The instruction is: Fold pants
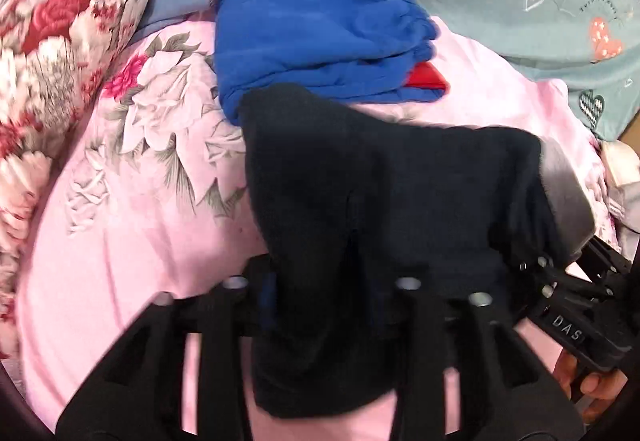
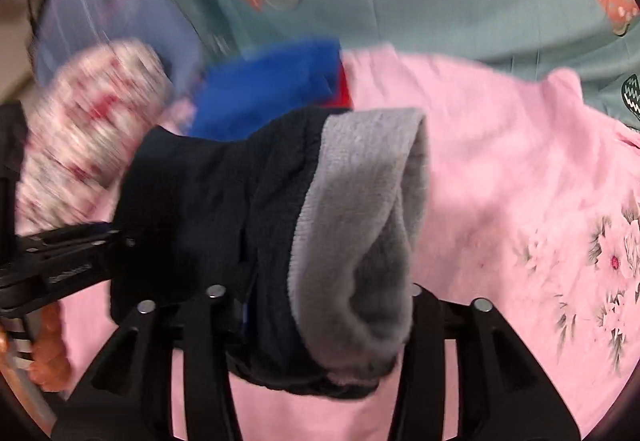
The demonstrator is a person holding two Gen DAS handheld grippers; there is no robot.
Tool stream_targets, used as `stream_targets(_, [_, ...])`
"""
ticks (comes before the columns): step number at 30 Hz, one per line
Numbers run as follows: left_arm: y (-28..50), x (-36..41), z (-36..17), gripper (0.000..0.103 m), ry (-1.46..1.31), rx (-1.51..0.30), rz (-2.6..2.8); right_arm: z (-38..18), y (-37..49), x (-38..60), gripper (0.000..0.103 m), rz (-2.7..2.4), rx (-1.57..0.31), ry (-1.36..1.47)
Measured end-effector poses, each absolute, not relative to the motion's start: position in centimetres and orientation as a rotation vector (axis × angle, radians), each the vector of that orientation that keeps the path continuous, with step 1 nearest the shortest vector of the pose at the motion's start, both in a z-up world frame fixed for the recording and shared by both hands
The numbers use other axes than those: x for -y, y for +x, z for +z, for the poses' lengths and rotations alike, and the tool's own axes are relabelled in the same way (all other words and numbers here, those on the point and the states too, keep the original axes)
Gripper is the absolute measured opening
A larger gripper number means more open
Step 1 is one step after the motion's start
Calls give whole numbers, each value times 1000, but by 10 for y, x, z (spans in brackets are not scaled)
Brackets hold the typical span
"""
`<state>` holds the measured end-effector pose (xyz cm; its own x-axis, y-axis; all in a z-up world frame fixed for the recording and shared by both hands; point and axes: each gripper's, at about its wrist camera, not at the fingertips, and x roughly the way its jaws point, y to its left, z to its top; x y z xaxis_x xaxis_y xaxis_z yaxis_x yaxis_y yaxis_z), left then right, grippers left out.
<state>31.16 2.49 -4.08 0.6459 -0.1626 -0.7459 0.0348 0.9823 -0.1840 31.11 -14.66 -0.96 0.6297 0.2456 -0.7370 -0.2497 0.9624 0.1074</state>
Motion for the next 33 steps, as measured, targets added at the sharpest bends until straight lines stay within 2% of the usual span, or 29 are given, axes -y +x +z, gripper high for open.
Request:
stream_targets(2, [311,-30,-44,62,-167,-843,-94,-24,314,153,93,213,-803,-25])
stream_targets(3, [314,-35,-47,71,-178,-856,-79,-26,314,157,98,167,-777,-38])
stream_targets(4, [316,-36,-47,76,-196,-865,-81,-29,315,161,99,165,-777,-32])
stream_targets(6, [318,-43,-50,76,-246,-880,-95,-33,319,172,99,191,-806,39])
stream_targets(7, [317,-44,-49,73,-255,-885,-103,-33,321,174,98,195,-817,61])
stream_targets(9, [315,-44,-46,72,-257,-885,-110,-30,320,173,83,220,-836,90])
stream_targets(10, [314,-43,-45,72,-253,-886,-107,-27,319,169,70,254,-843,95])
stream_targets(11, [314,-43,-45,72,-263,-890,-108,-25,318,164,66,278,-852,88])
stream_targets(14, [315,-43,-46,72,-287,-899,-107,-25,321,156,65,285,-873,76])
stream_targets(15, [315,-40,-45,58,-269,-898,-116,-26,325,154,65,298,-890,97])
stream_targets(16, [313,-34,-42,35,-262,-890,-187,-29,329,155,63,312,-908,134])
stream_targets(18, [306,-19,-31,25,-151,-851,-192,-30,332,160,47,348,-932,212])
stream_targets(20, [302,-15,-21,23,-119,-828,-197,-24,329,162,33,375,-916,239])
stream_targets(23, [285,-24,13,22,-186,-748,-245,-1,319,158,29,430,-854,236])
stream_targets(25, [276,-27,47,23,-162,-630,-223,27,307,152,29,460,-769,204])
stream_targets(29, [285,-42,102,24,-204,-441,-146,97,305,136,29,486,-528,133])
stream_targets(33, [340,-50,107,28,-251,-421,-18,121,353,110,32,459,-376,32])
